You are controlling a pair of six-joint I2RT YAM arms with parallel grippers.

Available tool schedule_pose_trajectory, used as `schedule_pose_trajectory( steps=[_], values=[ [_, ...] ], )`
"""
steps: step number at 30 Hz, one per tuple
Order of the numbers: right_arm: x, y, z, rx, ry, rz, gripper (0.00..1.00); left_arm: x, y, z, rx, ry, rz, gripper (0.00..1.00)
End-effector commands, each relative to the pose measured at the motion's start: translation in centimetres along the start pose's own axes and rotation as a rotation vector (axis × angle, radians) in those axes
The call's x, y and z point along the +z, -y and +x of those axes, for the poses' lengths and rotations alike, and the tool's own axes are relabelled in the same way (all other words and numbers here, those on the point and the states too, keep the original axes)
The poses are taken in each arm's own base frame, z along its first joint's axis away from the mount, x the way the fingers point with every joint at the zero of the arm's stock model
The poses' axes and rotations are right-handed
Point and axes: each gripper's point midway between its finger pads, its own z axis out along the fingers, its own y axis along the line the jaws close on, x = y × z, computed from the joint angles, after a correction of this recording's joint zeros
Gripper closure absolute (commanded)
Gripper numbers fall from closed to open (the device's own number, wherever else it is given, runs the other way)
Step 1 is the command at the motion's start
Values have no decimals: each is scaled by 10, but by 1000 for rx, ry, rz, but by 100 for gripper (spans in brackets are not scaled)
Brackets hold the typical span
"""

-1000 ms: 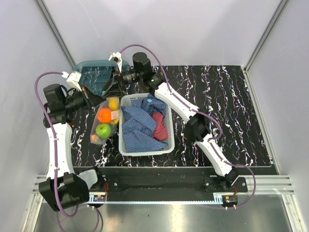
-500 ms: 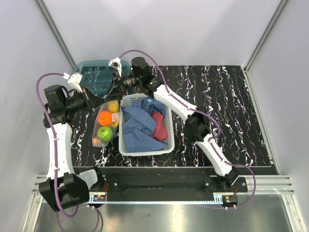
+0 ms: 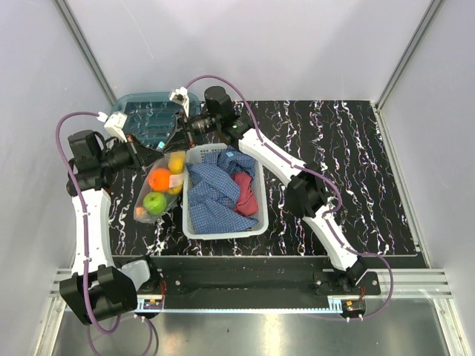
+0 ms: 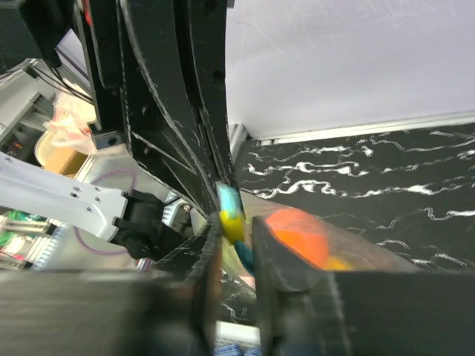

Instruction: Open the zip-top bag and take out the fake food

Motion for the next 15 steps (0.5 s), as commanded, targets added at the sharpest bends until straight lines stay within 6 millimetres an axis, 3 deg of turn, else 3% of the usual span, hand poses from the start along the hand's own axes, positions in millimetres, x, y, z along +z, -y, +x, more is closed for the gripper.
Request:
schedule_pose_trajectory(
  steps=[1, 4, 7, 8, 12, 15],
  values=[
    [-15, -35, -42, -98, 40, -27, 89, -4, 16, -22, 102, 49, 39, 100],
    [-16, -37, -44, -89, 39, -32, 100, -3, 16, -22, 96, 45, 46, 100],
    [-16, -40, -44, -83, 38, -35, 100, -2, 21, -22, 87, 42, 76, 100],
    [-16, -41, -45, -78, 40, -36, 100, -1, 22, -22, 85, 41, 84, 91],
    [-16, -43, -48, -67, 42, -49, 100, 3, 22, -21, 70, 30, 105, 73],
    [-16, -46, -50, -52, 43, -57, 100, 5, 21, -22, 66, 23, 112, 73]
  ],
)
